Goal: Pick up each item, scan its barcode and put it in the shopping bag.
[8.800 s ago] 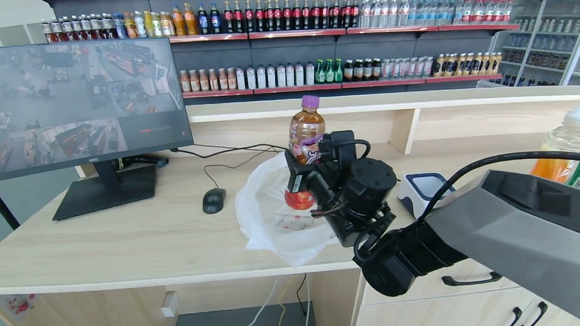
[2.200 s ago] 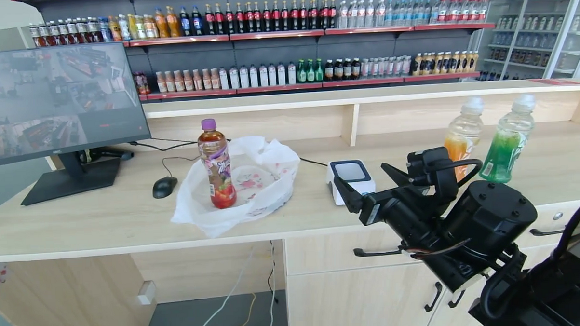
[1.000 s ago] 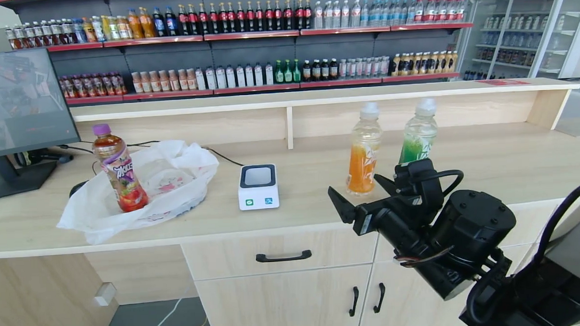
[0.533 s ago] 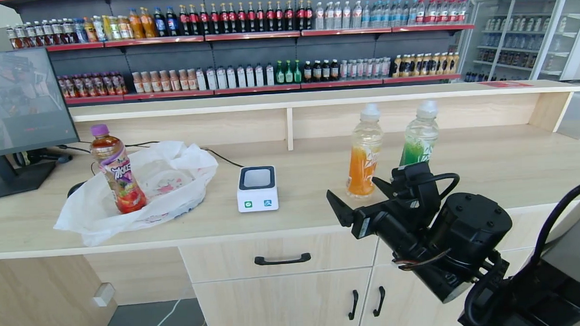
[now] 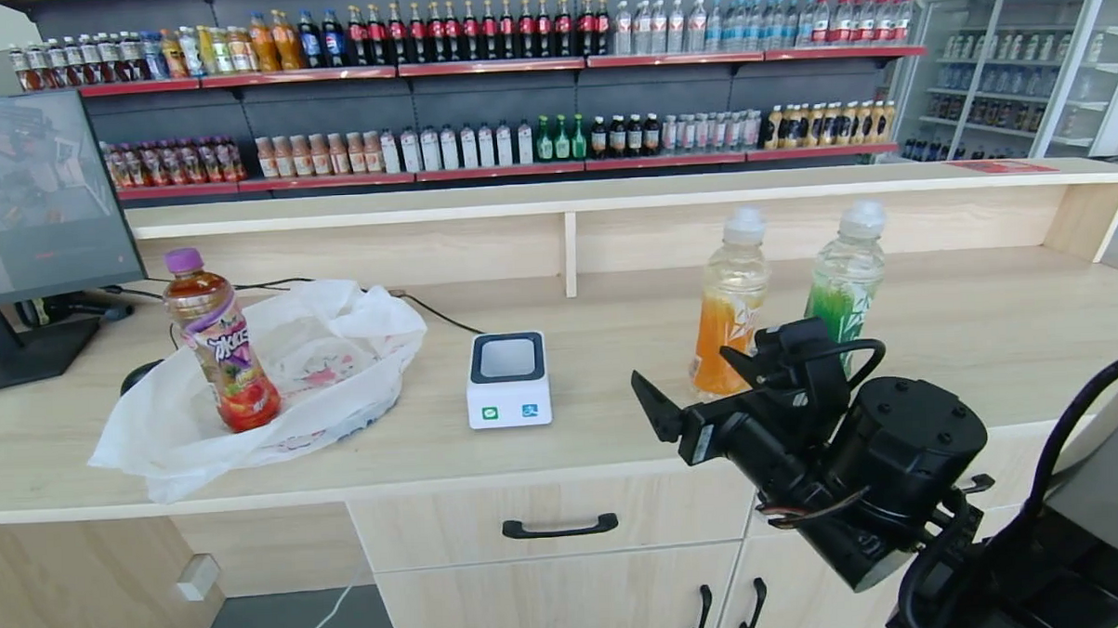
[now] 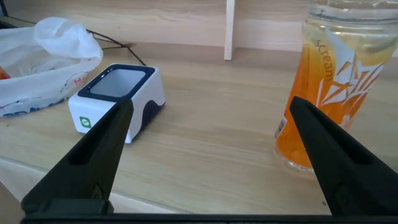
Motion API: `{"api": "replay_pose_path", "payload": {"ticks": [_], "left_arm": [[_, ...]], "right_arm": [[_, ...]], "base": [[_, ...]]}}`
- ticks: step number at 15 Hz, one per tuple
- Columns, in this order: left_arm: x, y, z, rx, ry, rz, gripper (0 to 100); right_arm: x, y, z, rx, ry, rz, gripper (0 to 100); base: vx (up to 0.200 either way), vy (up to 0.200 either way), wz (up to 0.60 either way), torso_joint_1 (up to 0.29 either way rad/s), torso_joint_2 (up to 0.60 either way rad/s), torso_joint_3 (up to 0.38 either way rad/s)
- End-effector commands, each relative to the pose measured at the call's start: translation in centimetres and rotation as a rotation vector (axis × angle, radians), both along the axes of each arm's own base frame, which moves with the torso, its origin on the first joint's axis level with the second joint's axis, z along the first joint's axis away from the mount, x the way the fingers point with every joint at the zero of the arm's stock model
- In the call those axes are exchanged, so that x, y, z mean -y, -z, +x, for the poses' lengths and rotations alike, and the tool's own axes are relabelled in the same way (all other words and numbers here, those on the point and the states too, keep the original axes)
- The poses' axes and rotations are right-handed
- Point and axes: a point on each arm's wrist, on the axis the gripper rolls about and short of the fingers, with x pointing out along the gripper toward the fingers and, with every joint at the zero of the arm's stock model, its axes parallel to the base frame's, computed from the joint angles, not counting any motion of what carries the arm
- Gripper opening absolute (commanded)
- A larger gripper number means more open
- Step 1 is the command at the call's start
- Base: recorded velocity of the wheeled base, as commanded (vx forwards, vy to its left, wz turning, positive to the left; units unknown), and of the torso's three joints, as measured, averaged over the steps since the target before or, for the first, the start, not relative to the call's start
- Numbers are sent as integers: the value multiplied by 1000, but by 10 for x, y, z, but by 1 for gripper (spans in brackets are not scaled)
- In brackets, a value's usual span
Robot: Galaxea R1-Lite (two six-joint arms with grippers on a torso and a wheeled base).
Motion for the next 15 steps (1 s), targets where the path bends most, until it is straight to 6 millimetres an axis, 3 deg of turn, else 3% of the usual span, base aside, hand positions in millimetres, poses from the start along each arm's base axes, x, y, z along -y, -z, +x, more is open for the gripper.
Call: {"api": "replay_pose_path", "payload": {"ticks": [1, 5, 8, 15], "left_arm": [[0, 0, 0, 0, 0, 0, 100], [0, 0, 0, 0, 0, -2, 100], [0, 0, 0, 0, 0, -2, 100], [0, 0, 0, 0, 0, -2, 100]], "right_arm": [[7, -2, 2, 2, 36, 2, 100], [45, -2, 25, 19, 175, -58, 100], [50, -7, 18, 27, 179, -56, 100], [46, 5, 39, 19, 154, -67, 100]], "base": [[0, 0, 0, 0, 0, 0], [0, 0, 0, 0, 0, 0], [0, 0, 0, 0, 0, 0], [0, 0, 0, 0, 0, 0]]}}
